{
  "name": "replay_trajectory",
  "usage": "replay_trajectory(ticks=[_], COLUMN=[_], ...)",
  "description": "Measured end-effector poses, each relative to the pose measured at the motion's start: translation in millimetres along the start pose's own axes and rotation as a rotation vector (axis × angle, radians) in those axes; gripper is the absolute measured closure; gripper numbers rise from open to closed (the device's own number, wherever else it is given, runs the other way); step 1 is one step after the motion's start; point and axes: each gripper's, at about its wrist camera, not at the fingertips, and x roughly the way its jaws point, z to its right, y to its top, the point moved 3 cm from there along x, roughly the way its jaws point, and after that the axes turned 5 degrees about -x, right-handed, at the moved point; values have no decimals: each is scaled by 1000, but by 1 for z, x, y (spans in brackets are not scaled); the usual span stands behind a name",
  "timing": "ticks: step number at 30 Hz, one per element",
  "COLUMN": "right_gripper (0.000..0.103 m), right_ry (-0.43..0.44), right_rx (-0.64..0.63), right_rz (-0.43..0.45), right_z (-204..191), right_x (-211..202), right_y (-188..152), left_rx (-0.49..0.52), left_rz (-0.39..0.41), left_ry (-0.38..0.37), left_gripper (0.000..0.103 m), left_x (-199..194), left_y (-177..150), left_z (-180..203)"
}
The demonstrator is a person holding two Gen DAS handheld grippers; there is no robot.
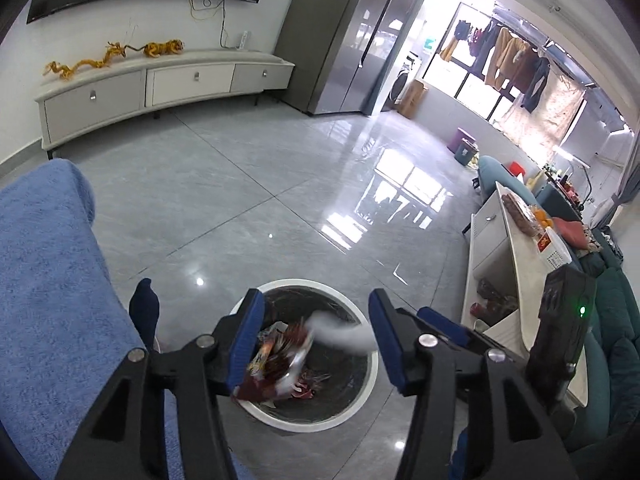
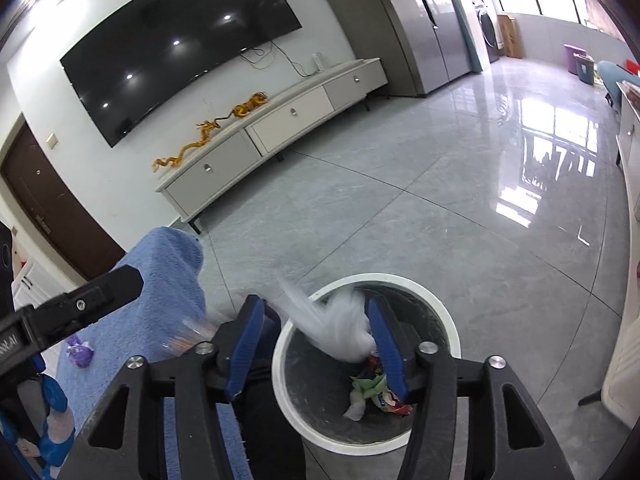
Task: Collect trash
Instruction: 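Carry the chip bag and clear plastic bag over the trash bin and open both tools, then move both open tools back over the last items on the rug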
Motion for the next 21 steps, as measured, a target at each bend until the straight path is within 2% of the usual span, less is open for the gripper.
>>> replay_trajectory(ticks=[5, 10, 21], right_gripper=[46, 46, 46], right_ry=[-10, -9, 34], right_rx=[15, 14, -58], right_rz=[0, 17, 101], right_z=[11, 4, -31], right_x=[-2, -12, -54], right_y=[-1, 1, 15], left_rx=[5, 6, -29], left_rz=[-5, 11, 100], left_ry=[-1, 20, 65], left_gripper=[50, 50, 50], left_x=[1, -9, -75], left_y=[0, -1, -6], left_z=[0, -5, -35])
